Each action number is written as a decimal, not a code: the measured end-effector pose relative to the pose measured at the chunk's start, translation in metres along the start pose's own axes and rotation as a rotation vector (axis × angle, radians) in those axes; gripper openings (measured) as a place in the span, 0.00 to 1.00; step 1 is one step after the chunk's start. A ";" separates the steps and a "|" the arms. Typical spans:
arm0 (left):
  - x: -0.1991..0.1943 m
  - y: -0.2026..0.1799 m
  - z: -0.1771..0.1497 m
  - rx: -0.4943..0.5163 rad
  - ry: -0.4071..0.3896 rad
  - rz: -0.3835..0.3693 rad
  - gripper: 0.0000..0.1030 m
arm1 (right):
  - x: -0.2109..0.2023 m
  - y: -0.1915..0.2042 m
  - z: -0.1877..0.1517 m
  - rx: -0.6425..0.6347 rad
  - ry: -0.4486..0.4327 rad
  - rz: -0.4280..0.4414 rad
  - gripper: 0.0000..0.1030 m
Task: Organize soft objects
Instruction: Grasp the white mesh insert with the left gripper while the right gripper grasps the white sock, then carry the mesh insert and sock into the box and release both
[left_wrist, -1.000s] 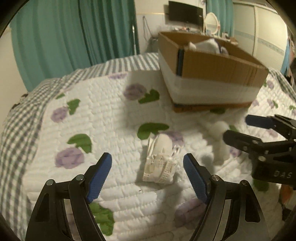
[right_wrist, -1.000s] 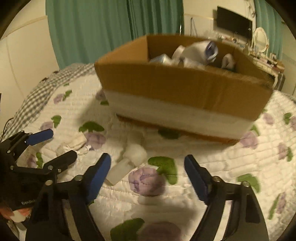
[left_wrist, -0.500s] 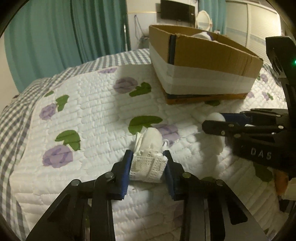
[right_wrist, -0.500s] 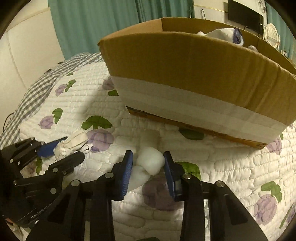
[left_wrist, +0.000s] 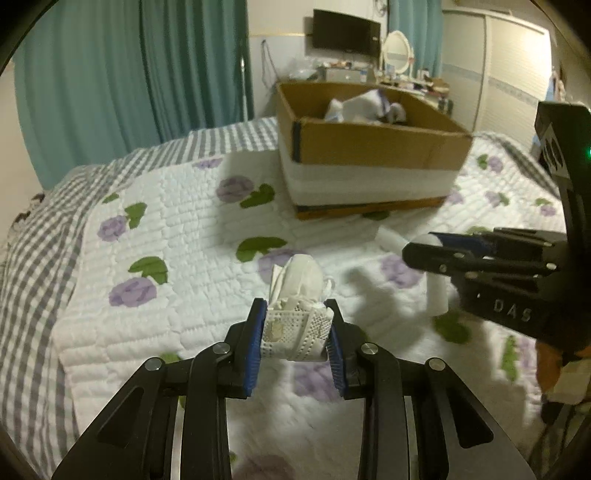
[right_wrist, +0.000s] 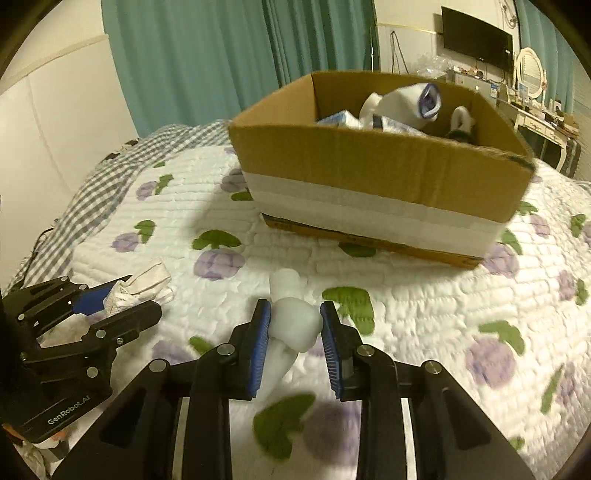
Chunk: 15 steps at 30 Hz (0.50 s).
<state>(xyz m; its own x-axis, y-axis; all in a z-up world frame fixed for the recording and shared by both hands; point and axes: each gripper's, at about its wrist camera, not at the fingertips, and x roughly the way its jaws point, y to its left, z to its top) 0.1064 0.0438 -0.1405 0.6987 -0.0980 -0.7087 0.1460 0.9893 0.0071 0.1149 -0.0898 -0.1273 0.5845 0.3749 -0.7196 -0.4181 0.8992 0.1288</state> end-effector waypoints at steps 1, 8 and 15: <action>-0.007 -0.004 0.000 0.002 -0.006 -0.005 0.29 | -0.007 0.002 -0.001 0.003 -0.010 -0.002 0.26; -0.046 -0.025 0.009 0.025 -0.025 -0.021 0.29 | -0.064 0.016 -0.009 -0.003 -0.080 -0.019 0.26; -0.075 -0.039 0.024 0.051 -0.061 -0.001 0.29 | -0.109 0.019 -0.014 -0.001 -0.138 -0.016 0.26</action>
<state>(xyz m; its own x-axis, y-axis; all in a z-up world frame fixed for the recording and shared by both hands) 0.0648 0.0097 -0.0708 0.7400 -0.1069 -0.6641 0.1812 0.9825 0.0437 0.0338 -0.1166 -0.0560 0.6814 0.3879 -0.6206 -0.4087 0.9051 0.1170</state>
